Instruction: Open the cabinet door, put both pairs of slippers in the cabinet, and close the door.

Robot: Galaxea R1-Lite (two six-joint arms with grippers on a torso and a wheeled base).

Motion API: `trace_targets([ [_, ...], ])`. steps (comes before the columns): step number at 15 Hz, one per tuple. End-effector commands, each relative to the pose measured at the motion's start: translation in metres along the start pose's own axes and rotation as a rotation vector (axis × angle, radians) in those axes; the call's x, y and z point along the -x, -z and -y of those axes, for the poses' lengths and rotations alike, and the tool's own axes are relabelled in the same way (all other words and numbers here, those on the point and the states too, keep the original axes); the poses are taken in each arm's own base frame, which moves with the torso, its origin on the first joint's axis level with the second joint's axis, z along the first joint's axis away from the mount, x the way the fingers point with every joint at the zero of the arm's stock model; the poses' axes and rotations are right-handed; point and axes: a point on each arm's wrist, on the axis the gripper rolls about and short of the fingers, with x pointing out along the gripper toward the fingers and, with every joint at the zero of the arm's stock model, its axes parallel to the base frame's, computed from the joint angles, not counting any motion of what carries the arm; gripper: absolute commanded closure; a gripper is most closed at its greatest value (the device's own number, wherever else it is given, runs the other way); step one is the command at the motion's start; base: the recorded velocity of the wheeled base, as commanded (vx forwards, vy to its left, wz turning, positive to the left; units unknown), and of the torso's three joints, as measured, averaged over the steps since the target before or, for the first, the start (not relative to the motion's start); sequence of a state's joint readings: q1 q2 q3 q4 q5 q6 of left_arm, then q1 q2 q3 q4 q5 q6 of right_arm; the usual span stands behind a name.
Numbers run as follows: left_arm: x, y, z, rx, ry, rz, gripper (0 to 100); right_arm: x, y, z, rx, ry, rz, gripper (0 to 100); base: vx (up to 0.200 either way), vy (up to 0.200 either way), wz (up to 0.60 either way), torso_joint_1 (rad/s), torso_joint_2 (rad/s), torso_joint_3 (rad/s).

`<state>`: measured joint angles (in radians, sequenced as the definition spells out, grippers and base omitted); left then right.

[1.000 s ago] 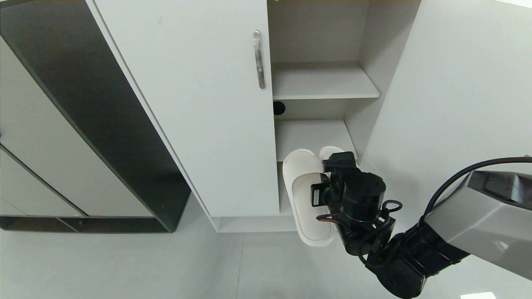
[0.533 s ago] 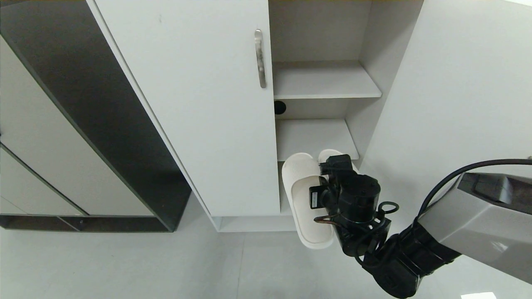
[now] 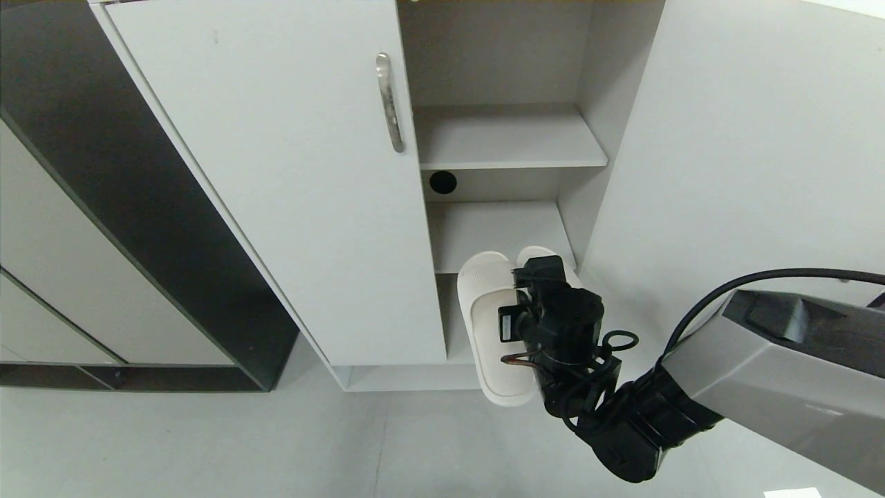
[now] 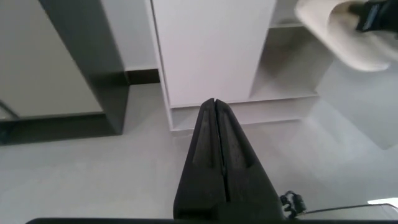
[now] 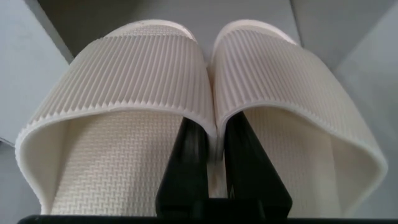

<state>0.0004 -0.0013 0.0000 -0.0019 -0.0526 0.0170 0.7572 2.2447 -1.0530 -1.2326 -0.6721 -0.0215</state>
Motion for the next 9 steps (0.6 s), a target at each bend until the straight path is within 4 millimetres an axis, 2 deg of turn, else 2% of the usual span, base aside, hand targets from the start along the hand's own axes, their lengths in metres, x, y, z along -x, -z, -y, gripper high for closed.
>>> trace_targets([
  [1, -0.0001, 0.0000, 0.0000, 0.000, 0.000, -0.002, 100, -0.0141, 0.0134, -0.0049, 0.000, 0.015, 0.000, 100, 0.000, 0.000, 0.00, 0.000, 0.00, 0.000],
  [3, -0.0001, 0.0000, 0.0000, 0.000, 0.000, -0.002, 100, -0.0186, 0.0210, -0.0060, 0.006, 0.019, -0.007, 100, 0.000, 0.000, 0.00, 0.000, 0.00, 0.000],
  [8, -0.0001, 0.0000, 0.0000, 0.000, 0.000, -0.002, 100, -0.0212, 0.0222, -0.0046, 0.007, 0.025, -0.006, 100, 0.000, 0.000, 0.00, 0.000, 0.00, 0.000],
  [9, -0.0001, 0.0000, 0.0000, 0.000, 0.000, -0.002, 100, -0.0216, 0.0223, -0.0041, 0.007, 0.027, -0.006, 100, 0.200, 0.000, 0.00, 0.007, 0.00, 0.002],
])
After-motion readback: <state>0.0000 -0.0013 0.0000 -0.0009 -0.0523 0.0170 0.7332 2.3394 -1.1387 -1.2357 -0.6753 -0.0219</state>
